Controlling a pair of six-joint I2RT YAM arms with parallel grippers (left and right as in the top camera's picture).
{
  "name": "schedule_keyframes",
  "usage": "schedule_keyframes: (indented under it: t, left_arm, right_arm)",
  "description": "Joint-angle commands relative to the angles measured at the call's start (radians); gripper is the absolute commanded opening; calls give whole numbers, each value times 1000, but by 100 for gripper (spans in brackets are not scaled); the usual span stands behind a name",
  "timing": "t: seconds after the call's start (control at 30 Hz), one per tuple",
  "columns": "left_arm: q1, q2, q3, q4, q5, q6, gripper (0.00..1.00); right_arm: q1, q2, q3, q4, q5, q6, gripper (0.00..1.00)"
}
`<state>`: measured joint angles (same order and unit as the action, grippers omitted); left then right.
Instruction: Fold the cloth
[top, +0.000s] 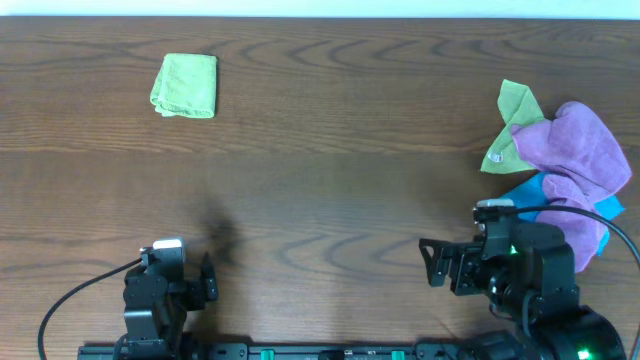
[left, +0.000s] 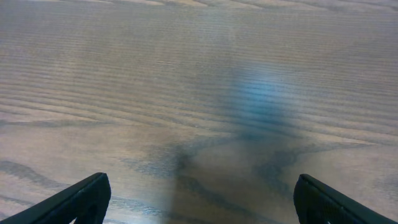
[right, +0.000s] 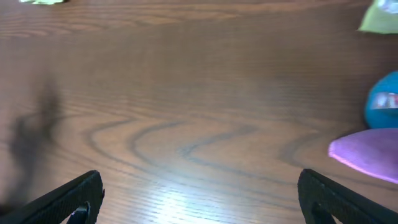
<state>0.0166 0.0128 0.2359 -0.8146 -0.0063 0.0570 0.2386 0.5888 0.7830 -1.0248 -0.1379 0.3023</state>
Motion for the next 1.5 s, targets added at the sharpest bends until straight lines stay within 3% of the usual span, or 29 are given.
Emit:
schedule_keyframes:
  t: [0.0,0.13,0.57,1.47]
  left_arm:
    - [-5,-9,-11,-48,-12,29,95]
    - [-5,-9,-11,-48,-12,29,95]
    - [-5,-9,-11,-48,-12,29,95]
    - [-5,-9,-11,-48,-12,29,95]
  right_arm:
    - [-17,-39,-27,27,95,-76,99]
    - [-23,-127,-119,108,143,-182,99]
    - [-171,-452,-454,233,186,-304,99]
    - [-275,-584,-608,241,187,-332,99]
